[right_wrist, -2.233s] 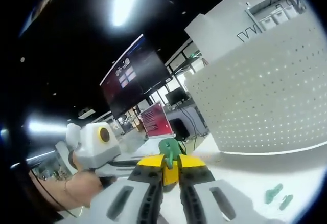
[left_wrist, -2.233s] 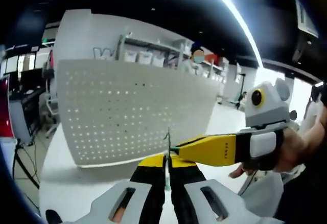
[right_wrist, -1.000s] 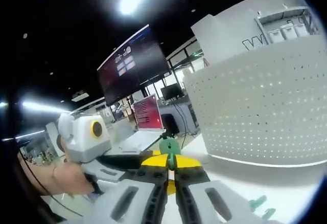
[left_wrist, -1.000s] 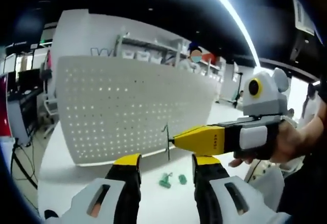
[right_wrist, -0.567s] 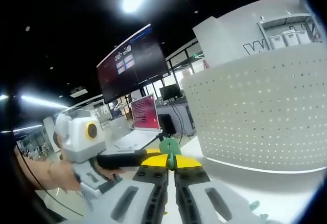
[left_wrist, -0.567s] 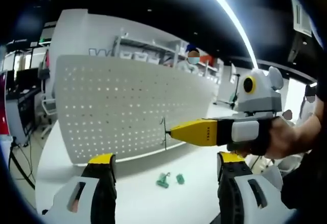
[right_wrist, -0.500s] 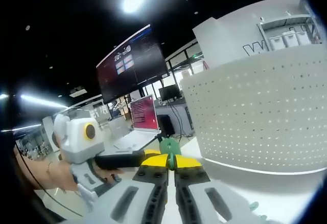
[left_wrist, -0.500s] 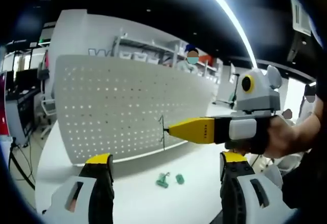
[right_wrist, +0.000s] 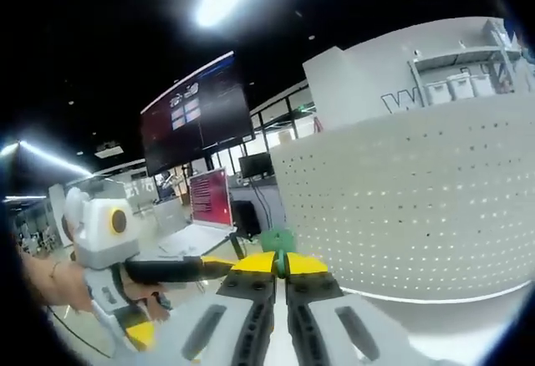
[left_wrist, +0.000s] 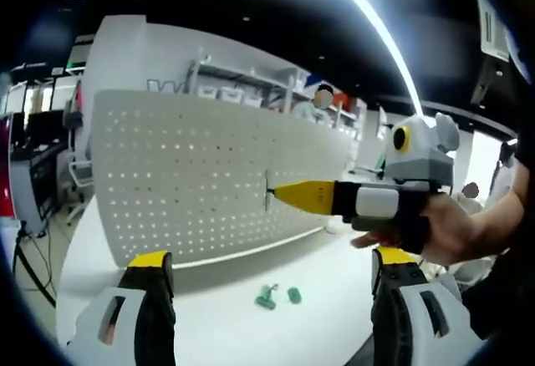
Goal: Insert the hook assembly into the mounting plate slot until the hook locks in place.
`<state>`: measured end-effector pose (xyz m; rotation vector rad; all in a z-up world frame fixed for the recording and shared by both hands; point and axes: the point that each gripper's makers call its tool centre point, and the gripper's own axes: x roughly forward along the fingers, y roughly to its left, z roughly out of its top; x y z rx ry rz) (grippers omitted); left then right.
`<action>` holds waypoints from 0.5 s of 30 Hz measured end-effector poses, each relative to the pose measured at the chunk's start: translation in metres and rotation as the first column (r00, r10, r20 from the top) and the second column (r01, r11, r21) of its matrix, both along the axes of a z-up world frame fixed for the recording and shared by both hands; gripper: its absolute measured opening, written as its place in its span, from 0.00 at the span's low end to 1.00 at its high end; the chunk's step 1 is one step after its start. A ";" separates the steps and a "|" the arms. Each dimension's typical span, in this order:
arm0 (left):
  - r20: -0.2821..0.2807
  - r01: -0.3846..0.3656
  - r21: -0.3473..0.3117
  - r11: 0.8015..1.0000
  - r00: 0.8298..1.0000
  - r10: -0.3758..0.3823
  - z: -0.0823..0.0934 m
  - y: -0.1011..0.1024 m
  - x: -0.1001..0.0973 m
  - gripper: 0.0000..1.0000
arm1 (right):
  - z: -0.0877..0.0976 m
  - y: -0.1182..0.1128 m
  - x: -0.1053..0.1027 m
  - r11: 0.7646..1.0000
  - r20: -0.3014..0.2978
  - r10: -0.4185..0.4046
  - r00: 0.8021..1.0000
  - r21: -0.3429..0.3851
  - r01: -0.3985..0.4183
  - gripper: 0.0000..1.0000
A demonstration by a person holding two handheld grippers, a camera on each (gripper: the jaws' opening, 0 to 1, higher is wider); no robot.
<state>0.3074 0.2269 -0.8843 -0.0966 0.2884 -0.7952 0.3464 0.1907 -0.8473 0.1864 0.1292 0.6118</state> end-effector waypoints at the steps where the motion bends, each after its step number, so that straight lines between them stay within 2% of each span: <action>1: -0.001 -0.002 0.002 1.000 1.000 0.002 -0.001 0.000 0.000 1.00 | 0.002 -0.003 0.004 1.000 0.016 -0.021 1.000 -0.002 0.021 0.00; 2: -0.004 -0.001 0.002 1.000 1.000 0.001 -0.001 0.000 0.000 1.00 | 0.004 -0.010 0.009 0.998 0.065 -0.052 0.996 -0.039 0.055 0.00; 5: -0.010 0.000 0.003 1.000 1.000 0.000 -0.003 0.001 -0.001 1.00 | 0.011 -0.022 0.020 0.992 0.104 -0.120 0.987 -0.033 0.124 0.00; 10: -0.025 0.002 0.003 1.000 1.000 -0.002 -0.006 0.001 -0.001 1.00 | 0.017 -0.043 0.043 0.976 0.131 -0.210 0.969 -0.029 0.215 0.00; 15: -0.034 0.000 0.000 1.000 0.999 0.000 -0.009 0.002 0.000 1.00 | 0.024 -0.065 0.067 0.952 0.167 -0.295 0.941 -0.028 0.304 0.00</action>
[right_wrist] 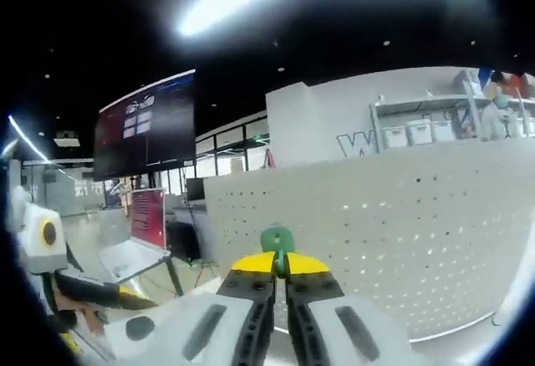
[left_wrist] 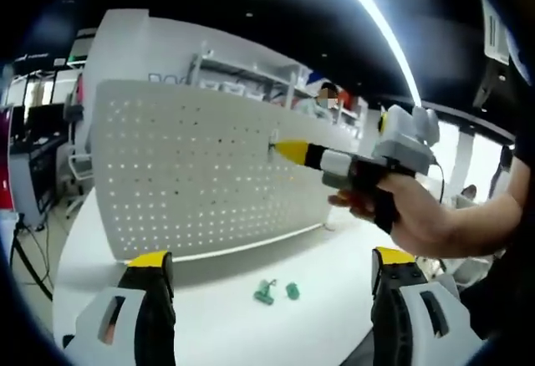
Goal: Insert the hook assembly into the mounting plate slot until the hook locks in place.
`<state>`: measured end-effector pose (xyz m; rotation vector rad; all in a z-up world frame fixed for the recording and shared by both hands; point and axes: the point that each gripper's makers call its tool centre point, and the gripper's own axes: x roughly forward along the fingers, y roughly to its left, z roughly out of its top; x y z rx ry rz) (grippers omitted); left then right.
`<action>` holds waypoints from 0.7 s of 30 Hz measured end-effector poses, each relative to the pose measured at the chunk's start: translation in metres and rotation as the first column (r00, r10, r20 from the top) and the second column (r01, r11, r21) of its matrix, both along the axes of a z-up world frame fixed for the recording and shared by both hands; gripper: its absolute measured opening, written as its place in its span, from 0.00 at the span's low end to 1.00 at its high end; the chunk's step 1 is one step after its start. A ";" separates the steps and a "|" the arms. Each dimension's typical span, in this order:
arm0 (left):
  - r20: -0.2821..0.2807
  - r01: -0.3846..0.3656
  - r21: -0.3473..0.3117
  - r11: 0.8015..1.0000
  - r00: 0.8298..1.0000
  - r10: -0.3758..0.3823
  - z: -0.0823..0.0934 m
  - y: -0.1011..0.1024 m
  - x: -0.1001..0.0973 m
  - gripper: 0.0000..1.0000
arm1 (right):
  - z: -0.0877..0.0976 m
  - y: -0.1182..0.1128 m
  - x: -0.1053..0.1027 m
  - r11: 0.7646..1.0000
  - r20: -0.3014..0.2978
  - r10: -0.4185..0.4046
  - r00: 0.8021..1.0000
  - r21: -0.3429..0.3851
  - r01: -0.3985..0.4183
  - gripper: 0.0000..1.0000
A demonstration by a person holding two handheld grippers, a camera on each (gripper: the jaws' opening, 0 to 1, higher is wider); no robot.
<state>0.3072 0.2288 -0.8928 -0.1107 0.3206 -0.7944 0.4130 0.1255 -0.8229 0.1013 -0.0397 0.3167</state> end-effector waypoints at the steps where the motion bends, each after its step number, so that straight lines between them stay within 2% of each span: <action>1: -0.002 -0.004 0.000 1.000 1.000 0.004 -0.001 0.001 0.001 1.00 | 0.001 -0.002 0.003 1.000 0.004 -0.009 1.000 -0.002 0.009 0.00; 4: -0.010 -0.017 -0.005 1.000 1.000 0.017 -0.002 0.005 0.003 1.00 | 0.002 -0.011 0.014 0.999 0.006 -0.034 0.999 0.017 0.034 0.00; 21: -0.034 -0.031 0.010 0.999 0.999 0.032 -0.010 0.011 0.011 0.98 | 0.011 -0.071 0.065 0.981 0.036 -0.193 0.980 0.003 0.193 0.00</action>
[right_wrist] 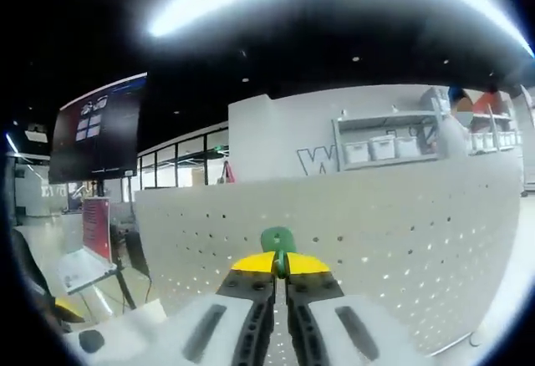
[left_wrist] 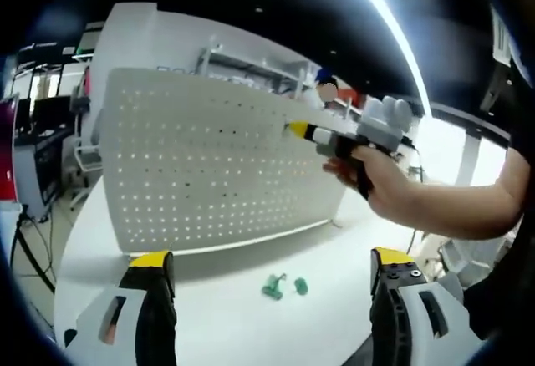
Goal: Insert the hook assembly into the mounting plate slot until the hook locks in place.
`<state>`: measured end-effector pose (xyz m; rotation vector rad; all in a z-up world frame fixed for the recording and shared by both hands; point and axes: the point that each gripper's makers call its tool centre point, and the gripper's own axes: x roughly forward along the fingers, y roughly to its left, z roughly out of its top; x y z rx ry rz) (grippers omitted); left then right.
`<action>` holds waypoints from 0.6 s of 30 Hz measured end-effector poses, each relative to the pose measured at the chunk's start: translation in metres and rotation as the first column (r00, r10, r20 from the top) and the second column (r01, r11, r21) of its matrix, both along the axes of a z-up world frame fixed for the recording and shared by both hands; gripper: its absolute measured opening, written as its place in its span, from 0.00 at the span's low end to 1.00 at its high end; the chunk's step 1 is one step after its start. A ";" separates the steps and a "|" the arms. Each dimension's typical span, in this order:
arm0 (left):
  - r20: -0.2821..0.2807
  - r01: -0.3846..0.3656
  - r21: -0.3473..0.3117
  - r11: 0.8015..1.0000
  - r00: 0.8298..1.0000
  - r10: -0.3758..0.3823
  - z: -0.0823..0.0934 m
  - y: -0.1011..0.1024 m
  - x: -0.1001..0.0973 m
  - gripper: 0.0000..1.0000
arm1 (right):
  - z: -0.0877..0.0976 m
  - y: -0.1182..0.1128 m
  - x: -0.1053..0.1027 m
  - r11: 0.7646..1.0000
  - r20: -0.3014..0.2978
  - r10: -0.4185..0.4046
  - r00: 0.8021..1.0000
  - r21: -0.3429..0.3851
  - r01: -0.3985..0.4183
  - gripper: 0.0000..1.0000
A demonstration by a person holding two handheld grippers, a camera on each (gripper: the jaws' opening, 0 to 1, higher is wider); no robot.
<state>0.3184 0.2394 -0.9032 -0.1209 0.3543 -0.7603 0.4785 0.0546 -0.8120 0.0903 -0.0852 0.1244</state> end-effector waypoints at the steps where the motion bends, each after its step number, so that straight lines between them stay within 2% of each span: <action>1: 0.000 0.001 -0.001 1.000 1.000 -0.001 0.000 0.000 0.000 0.98 | 0.001 -0.003 0.002 1.000 0.002 -0.010 1.000 -0.003 0.010 0.00; 11: -0.006 -0.013 0.000 1.000 1.000 0.013 -0.002 0.001 0.003 0.98 | 0.007 -0.033 0.018 0.996 0.016 -0.093 0.996 0.010 0.092 0.00; 18: -0.018 -0.018 0.010 1.000 1.000 0.018 -0.008 0.005 0.003 0.97 | 0.008 -0.041 0.022 0.992 0.018 -0.128 0.992 0.022 0.127 0.00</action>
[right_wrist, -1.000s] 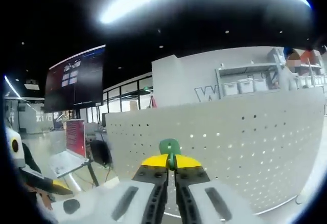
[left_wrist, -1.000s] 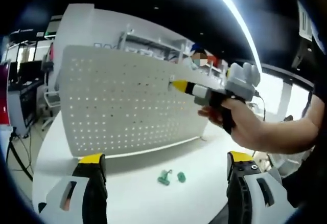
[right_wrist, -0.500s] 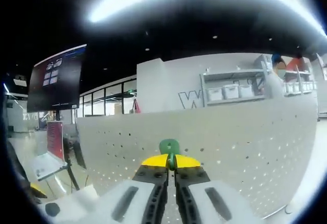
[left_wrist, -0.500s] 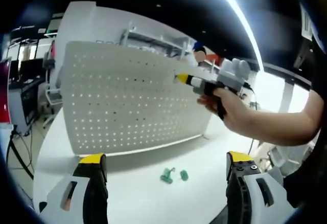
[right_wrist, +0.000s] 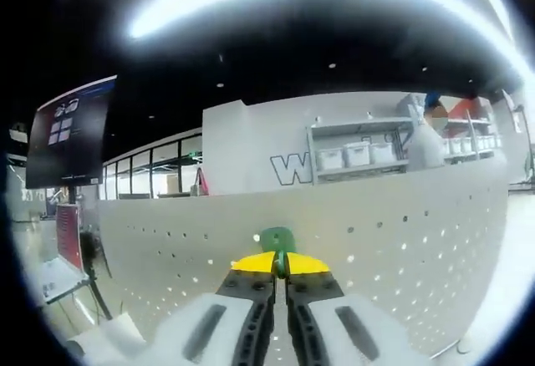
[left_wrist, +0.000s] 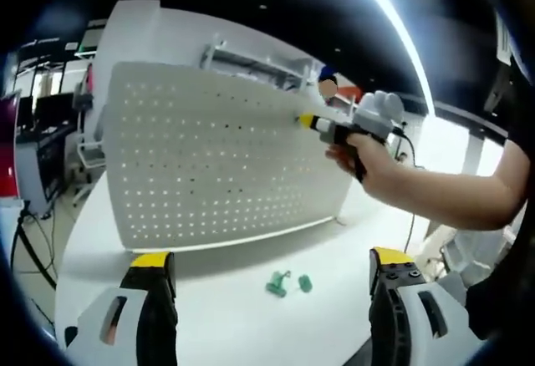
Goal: Insert the hook assembly into the mounting plate slot until the hook locks in place.
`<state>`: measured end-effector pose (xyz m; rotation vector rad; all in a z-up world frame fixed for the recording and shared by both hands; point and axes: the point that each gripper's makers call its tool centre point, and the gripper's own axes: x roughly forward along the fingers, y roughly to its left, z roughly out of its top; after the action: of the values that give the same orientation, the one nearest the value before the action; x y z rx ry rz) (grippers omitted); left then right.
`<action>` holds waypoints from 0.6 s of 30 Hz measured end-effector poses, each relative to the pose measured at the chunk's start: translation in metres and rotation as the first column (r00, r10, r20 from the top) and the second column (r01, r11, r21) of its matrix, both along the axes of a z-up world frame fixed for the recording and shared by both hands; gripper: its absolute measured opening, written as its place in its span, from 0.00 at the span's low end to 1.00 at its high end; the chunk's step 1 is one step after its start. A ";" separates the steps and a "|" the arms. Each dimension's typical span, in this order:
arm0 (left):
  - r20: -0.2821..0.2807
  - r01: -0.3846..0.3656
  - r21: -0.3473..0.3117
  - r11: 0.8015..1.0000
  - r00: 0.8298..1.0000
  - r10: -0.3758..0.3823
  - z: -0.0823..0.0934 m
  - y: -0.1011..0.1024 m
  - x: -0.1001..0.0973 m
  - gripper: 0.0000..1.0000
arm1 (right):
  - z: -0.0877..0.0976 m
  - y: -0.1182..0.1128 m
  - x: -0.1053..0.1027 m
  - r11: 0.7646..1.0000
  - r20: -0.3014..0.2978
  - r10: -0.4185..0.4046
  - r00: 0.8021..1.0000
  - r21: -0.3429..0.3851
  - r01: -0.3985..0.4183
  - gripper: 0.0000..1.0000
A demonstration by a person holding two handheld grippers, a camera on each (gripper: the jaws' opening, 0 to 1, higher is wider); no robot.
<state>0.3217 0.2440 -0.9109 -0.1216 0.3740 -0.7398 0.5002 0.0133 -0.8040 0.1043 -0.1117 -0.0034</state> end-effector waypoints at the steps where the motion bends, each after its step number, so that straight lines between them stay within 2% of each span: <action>1: -0.001 -0.001 0.000 1.000 1.000 0.001 0.000 0.000 0.000 0.97 | 0.000 0.000 0.000 1.000 0.001 -0.003 1.000 0.000 0.003 0.00; 5: -0.004 -0.002 0.004 1.000 1.000 0.002 -0.001 0.002 0.001 0.97 | 0.000 -0.001 0.004 1.000 -0.003 -0.011 1.000 0.021 0.011 0.00; 18: -0.014 -0.003 0.004 1.000 1.000 0.003 -0.004 0.005 0.001 0.96 | -0.004 -0.001 0.005 0.999 -0.003 -0.037 0.999 0.022 0.037 0.00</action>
<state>0.3231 0.2493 -0.9149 -0.1236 0.3890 -0.7350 0.5054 0.0125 -0.8078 0.1244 -0.1105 -0.0422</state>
